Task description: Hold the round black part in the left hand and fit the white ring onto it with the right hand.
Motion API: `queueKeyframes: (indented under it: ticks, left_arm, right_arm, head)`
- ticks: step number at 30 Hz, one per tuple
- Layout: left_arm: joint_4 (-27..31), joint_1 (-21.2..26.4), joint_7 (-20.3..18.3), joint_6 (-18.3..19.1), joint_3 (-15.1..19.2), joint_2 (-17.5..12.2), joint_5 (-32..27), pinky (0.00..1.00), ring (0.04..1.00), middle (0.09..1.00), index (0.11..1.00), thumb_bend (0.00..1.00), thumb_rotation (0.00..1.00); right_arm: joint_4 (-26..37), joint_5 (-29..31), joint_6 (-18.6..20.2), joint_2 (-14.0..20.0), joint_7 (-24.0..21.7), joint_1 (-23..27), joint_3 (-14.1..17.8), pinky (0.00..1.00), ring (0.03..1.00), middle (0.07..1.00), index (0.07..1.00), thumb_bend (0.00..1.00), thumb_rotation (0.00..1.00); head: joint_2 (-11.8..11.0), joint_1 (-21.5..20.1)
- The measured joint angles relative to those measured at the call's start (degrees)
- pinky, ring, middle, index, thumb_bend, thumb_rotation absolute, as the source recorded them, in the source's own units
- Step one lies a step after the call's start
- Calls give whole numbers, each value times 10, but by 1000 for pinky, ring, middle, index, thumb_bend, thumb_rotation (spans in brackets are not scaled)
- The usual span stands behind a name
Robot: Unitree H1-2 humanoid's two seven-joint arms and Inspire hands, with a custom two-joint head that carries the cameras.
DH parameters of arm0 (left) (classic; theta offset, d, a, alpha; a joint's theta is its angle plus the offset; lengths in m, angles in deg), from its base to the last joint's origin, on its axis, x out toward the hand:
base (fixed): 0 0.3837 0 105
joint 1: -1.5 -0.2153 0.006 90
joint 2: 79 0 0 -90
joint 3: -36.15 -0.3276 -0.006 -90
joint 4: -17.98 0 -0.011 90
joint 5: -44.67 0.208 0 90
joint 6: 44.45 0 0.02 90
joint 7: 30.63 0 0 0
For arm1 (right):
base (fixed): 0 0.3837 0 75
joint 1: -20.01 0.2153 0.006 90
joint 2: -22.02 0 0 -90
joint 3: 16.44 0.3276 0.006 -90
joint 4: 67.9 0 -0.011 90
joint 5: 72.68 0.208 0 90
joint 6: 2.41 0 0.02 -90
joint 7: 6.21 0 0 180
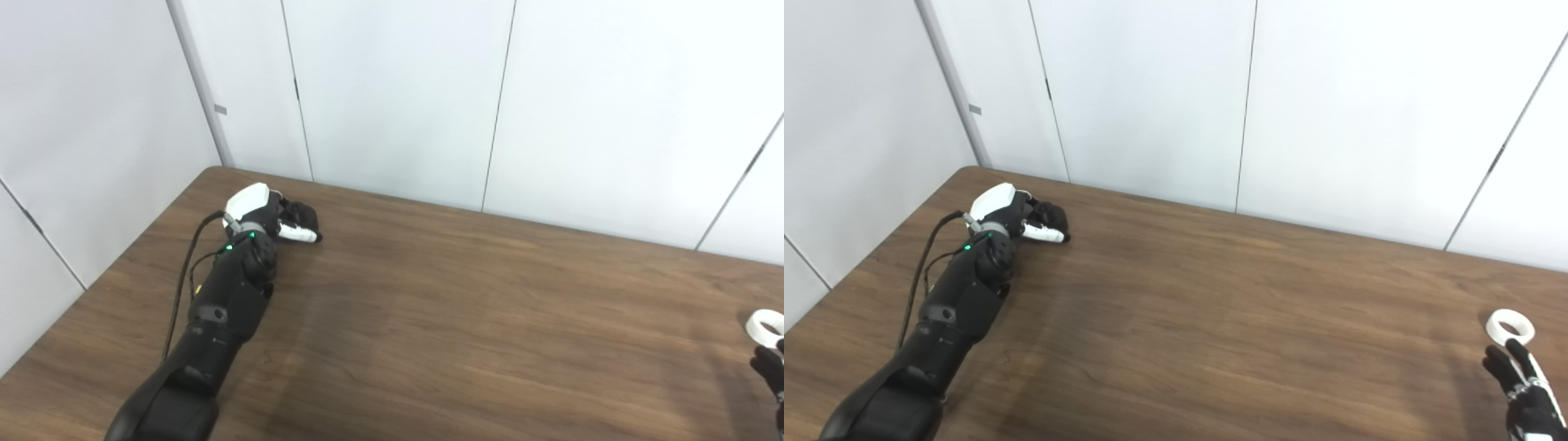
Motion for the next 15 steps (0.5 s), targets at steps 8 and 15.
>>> queueKeyframes:
  ticks: [8,15]
  left_arm:
    - [0,0,-15,0,5,0,19,954,950,903,726,856,279]
    - [0,0,-20,0,8,3,30,947,941,883,693,813,221]
  right_arm:
    - [3,1,1,1,0,-4,1,1000,922,905,941,612,945]
    - [3,1,1,1,0,-4,1,1000,920,902,944,610,959]
  head:
    - [2,1]
    - [2,1]
